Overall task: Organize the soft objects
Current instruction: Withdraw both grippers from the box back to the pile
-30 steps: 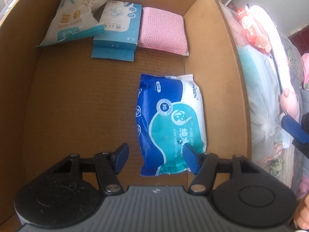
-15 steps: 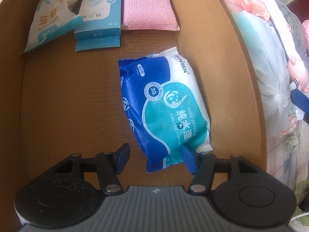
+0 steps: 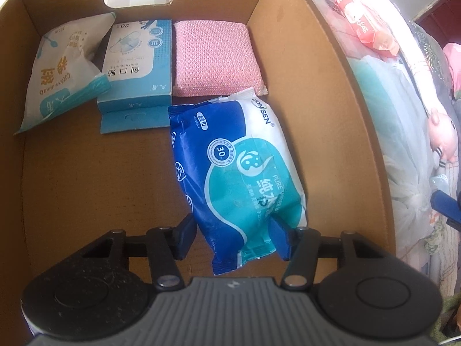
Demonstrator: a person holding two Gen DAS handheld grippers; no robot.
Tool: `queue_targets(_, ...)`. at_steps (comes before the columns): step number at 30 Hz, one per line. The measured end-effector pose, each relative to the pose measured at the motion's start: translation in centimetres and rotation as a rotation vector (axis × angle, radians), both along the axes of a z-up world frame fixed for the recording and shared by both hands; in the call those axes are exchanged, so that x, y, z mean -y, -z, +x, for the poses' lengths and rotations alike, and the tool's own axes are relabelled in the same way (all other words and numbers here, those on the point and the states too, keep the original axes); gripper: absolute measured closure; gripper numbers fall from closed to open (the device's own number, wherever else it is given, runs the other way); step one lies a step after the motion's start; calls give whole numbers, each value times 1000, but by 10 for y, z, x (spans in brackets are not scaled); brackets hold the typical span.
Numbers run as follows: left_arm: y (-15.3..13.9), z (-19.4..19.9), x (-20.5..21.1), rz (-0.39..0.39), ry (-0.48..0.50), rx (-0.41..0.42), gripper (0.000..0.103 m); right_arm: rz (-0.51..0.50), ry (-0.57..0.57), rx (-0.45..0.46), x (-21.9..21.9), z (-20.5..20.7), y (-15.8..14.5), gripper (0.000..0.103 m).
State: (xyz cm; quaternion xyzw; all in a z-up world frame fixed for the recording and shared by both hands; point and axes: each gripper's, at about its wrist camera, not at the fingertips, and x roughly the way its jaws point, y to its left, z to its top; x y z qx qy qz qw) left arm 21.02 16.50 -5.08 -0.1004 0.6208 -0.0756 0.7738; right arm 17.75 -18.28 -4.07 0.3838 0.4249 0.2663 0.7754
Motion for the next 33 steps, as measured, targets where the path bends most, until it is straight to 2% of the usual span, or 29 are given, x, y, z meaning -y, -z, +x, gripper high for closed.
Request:
queue_targets(6, -1, -3, -2, -13, -4, 10, 44, -8, 18, -6, 5, -1, 4, 66)
queue_targets(10, -20, -13, -10, -14, -41, 64, 38, -15, 33, -10, 10, -6, 7, 64)
queue_targets(13, -38, -26, -11, 6, -81, 132, 37, -32, 52, 3, 17, -13, 7, 61)
queue_targets(16, -74, -40, -9, 52, -111, 239, 37, -50, 78, 28, 27, -20, 7, 60)
queue_targets(19, -112, -45, 11, 70, -110, 368, 31, -77, 118, 66, 43, -27, 2, 59)
queue_targets(21, -135, -39, 29, 58, -80, 452, 28, -99, 155, 100, 58, -32, -4, 58)
queue_targets(23, -149, -37, 57, 41, -16, 508, 20, -118, 201, 135, 78, -37, -12, 57)
queue_targets(26, -154, -29, 107, 26, 96, 539, 19, -152, 286, 173, 114, -41, -25, 54)
queue_targets(30, -132, -6, 189, 12, 272, 527, 19, -218, 384, 207, 165, -33, -39, 49)
queue_targets(33, -107, 16, 239, -2, 356, 490, 19, -246, 400, 197, 196, -14, -42, 44)
